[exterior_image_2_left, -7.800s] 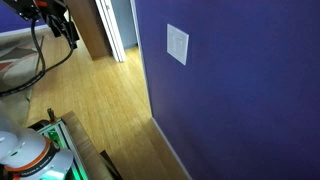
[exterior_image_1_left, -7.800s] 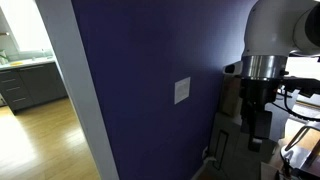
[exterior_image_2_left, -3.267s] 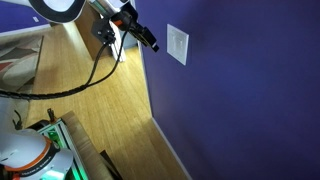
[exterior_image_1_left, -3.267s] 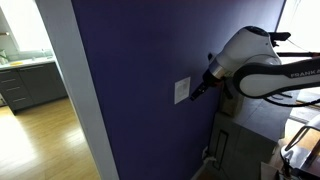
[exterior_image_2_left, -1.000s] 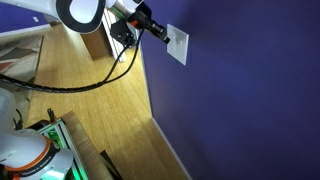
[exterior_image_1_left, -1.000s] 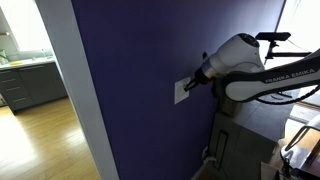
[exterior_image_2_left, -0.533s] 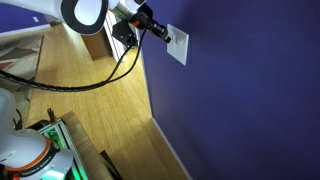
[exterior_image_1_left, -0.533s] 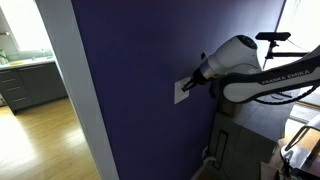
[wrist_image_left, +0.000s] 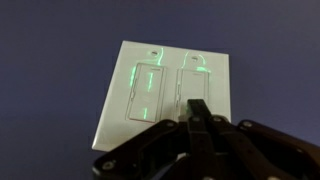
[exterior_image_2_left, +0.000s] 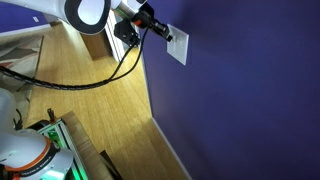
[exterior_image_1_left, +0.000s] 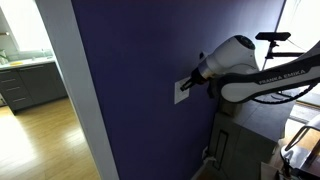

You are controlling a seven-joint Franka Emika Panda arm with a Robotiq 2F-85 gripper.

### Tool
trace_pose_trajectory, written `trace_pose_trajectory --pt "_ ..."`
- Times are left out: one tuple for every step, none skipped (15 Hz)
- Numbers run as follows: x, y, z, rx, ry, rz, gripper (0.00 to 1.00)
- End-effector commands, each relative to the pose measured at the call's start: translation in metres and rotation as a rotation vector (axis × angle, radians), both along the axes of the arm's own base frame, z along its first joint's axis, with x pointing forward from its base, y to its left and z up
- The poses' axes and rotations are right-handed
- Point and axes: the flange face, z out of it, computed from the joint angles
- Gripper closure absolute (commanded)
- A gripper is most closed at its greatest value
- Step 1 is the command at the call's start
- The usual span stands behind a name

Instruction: Press the left lights switch on the wall

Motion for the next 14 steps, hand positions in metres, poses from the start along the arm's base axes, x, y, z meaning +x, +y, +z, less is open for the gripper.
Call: trace_pose_trajectory --pt "0.0047 0.0015 -0.0033 0.000 -0.010 0.005 1.00" --pt "0.0047 0.0015 -0.0035 0.000 -0.011 0.005 1.00" --pt "0.0048 0.0014 -0.0035 0.001 -0.011 0.005 1.00" --pt "0.0048 0.0016 -0.0037 0.002 -0.011 0.005 1.00" --pt "0.0050 0.0015 -0.0039 0.003 -0.012 0.004 1.00" --pt "0.0051 0.0016 -0.0040 0.003 -0.013 0.005 1.00" --pt "0.0053 0.0014 -0.0040 0.005 -0.016 0.003 1.00" --pt "0.0054 0.0014 -0.0041 0.007 -0.017 0.003 1.00" --pt "0.0055 0.0015 -0.0046 0.008 -0.017 0.003 1.00" --pt "0.0057 0.0017 -0.0050 0.010 -0.019 0.003 1.00" --pt "0.0063 0.0023 -0.0058 0.012 -0.022 0.005 1.00" --pt "0.0064 0.0022 -0.0066 0.014 -0.022 0.004 1.00" --pt "0.0061 0.0023 -0.0066 0.014 -0.021 0.004 1.00" --pt "0.0047 0.0027 -0.0055 0.012 -0.017 0.005 1.00"
